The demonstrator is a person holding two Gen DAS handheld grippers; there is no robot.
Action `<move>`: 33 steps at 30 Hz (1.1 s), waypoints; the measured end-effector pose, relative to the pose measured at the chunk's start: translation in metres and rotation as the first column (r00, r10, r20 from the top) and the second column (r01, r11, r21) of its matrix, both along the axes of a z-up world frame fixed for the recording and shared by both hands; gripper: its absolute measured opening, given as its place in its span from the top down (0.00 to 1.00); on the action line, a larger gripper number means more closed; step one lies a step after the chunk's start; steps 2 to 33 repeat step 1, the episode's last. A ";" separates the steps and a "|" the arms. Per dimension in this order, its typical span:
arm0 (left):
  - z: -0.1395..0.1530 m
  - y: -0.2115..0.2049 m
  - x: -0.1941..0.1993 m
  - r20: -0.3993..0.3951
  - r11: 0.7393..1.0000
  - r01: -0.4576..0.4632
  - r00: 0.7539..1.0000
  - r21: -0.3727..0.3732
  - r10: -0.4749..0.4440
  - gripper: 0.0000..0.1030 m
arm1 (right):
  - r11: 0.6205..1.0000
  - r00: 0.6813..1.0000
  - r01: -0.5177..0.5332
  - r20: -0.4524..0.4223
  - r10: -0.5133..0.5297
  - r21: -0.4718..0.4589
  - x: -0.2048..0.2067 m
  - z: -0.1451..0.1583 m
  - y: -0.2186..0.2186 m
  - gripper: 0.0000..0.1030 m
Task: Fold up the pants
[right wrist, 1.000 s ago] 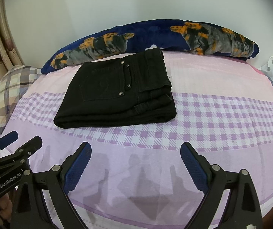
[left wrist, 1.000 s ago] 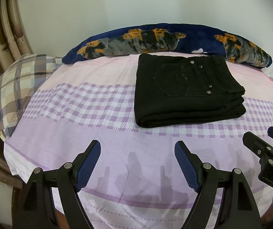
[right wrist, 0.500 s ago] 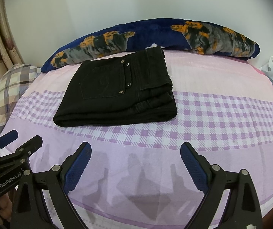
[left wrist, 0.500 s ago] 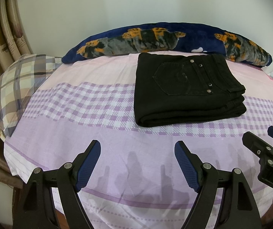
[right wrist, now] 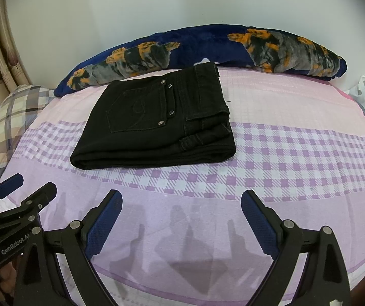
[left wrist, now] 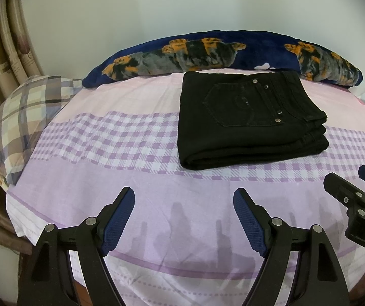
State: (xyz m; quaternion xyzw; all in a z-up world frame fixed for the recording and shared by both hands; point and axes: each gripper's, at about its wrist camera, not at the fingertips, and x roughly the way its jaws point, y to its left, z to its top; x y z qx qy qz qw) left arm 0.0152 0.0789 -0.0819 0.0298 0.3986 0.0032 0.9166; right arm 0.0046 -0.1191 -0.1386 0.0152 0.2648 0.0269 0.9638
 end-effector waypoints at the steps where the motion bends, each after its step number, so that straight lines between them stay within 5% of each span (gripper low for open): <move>1: 0.000 0.000 0.000 0.001 1.000 -0.002 1.000 0.002 0.002 0.22 | 1.000 1.000 0.000 0.001 0.000 -0.001 0.000 0.000 0.000 0.10; 33: 0.000 0.000 0.000 0.001 1.000 -0.002 1.000 0.002 0.002 0.22 | 1.000 1.000 0.000 0.001 0.000 -0.001 0.000 0.000 0.000 0.10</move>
